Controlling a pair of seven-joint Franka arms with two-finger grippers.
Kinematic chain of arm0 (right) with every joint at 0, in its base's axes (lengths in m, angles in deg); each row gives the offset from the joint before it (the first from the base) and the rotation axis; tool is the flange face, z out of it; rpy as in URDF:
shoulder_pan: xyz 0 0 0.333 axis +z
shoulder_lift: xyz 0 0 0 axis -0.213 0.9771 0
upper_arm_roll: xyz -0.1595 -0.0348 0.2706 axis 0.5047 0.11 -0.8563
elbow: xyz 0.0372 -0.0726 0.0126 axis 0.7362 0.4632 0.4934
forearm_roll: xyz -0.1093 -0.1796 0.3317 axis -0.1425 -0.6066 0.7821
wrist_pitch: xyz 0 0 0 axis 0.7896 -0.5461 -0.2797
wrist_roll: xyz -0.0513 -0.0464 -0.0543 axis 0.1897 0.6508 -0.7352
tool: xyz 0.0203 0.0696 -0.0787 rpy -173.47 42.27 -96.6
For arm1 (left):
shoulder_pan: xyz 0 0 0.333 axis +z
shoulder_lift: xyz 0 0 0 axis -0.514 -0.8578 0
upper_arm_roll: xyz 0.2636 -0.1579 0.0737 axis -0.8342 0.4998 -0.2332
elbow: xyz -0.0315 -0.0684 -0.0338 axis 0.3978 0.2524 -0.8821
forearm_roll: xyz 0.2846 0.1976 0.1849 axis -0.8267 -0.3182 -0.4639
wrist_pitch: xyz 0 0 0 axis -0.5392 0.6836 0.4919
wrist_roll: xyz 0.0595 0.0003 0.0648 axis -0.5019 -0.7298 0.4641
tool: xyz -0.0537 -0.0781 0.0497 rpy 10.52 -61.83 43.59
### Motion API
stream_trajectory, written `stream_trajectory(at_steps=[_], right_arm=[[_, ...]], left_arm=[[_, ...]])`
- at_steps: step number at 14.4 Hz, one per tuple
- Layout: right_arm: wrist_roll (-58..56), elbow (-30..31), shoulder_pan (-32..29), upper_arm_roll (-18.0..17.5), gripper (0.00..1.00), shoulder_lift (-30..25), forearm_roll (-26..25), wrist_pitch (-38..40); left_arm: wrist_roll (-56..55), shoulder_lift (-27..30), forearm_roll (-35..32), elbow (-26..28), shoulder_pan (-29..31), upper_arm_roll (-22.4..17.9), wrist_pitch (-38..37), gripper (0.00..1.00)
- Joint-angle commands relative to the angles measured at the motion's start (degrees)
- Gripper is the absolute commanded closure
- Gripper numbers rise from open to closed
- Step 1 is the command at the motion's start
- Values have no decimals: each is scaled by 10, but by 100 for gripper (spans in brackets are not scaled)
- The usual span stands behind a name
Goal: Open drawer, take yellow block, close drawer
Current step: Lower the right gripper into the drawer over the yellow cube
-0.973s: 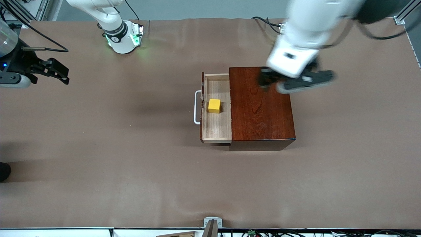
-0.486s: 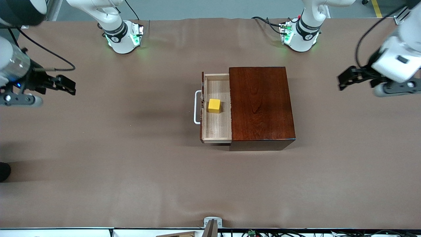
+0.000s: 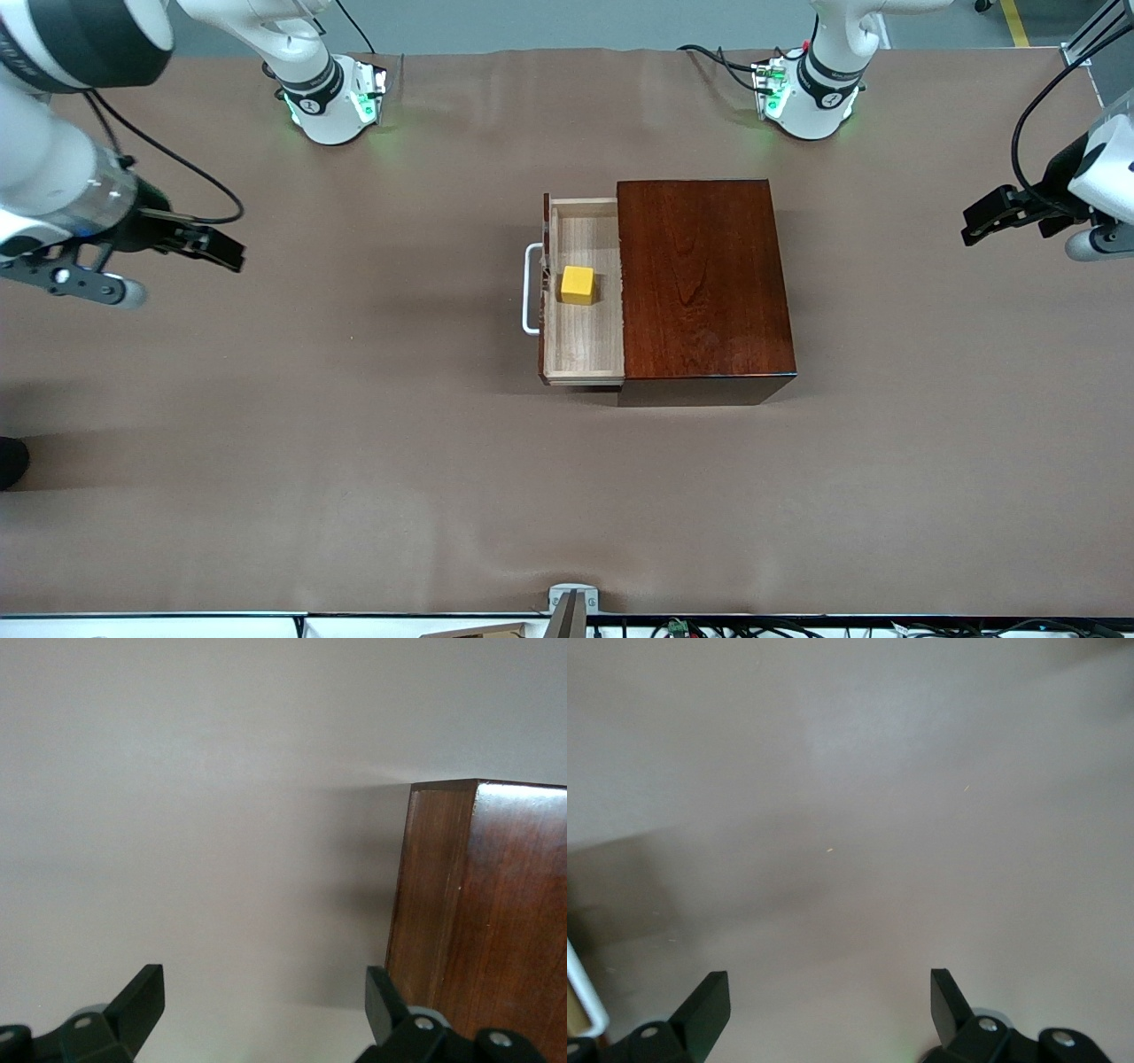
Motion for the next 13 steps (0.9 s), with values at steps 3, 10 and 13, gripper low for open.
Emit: stream_trajectory(at_steps=[3, 10, 13], right_arm=[[122, -3, 54, 2, 0, 28, 66, -7], [430, 0, 192, 3, 0, 66, 72, -87], [552, 1, 240, 3, 0, 92, 72, -125]], left_arm=[[2, 31, 9, 12, 4, 11, 5, 0], [1, 27, 9, -23, -2, 34, -58, 0], [-1, 19, 10, -23, -1, 35, -88, 0]])
